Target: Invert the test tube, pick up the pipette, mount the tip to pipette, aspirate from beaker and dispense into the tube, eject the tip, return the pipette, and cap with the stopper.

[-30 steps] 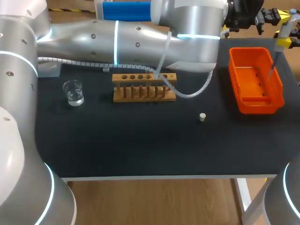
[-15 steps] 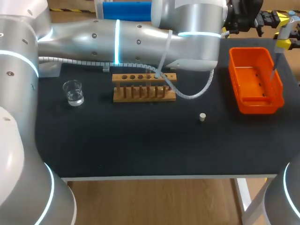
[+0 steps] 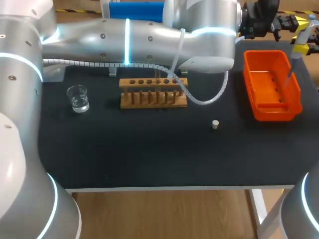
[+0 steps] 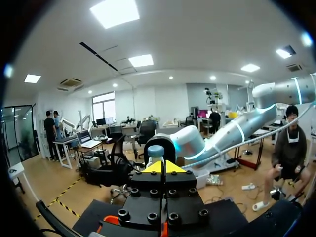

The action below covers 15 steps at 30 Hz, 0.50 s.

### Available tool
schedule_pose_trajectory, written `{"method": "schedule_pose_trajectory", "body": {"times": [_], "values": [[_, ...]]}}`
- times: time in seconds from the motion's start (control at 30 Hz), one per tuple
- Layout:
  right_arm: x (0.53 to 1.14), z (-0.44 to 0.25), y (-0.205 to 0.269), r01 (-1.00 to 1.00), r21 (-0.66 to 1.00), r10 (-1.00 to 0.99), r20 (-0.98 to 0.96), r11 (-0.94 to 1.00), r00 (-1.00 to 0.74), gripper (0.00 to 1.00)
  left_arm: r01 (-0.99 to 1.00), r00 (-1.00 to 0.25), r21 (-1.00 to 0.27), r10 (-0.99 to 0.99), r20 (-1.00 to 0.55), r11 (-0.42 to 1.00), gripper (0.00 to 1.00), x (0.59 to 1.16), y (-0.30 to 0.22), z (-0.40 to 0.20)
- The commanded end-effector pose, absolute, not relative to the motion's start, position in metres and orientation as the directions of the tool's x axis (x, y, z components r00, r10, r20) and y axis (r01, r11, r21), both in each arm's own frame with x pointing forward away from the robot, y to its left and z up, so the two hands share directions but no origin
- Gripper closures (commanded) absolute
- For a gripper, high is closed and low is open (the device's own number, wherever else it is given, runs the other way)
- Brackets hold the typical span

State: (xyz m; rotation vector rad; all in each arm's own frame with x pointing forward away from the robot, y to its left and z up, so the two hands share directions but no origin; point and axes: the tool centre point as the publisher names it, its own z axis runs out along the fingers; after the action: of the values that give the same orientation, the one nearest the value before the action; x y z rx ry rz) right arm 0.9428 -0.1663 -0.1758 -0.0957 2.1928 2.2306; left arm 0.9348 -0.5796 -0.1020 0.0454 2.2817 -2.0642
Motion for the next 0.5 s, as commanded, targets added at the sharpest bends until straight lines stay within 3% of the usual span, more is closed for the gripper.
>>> {"method": "schedule_pose_trajectory", "body": {"times": [0.03,0.5], "values": [[0.9427,-0.1631,-0.1644,-0.053,0.998,-0.043,-0.054,-0.018,-0.998,1.00,0.057,-0.995,-0.993,-0.073,-0.065,0.103,1.00,0.9363,-0.5900,-0.1234],[0.9427,-0.1631,-0.1644,-0.053,0.998,-0.043,-0.054,-0.018,-0.998,1.00,0.054,-0.994,-0.991,-0.089,-0.065,0.119,1.00,0.9359,-0.5875,-0.1270]]}}
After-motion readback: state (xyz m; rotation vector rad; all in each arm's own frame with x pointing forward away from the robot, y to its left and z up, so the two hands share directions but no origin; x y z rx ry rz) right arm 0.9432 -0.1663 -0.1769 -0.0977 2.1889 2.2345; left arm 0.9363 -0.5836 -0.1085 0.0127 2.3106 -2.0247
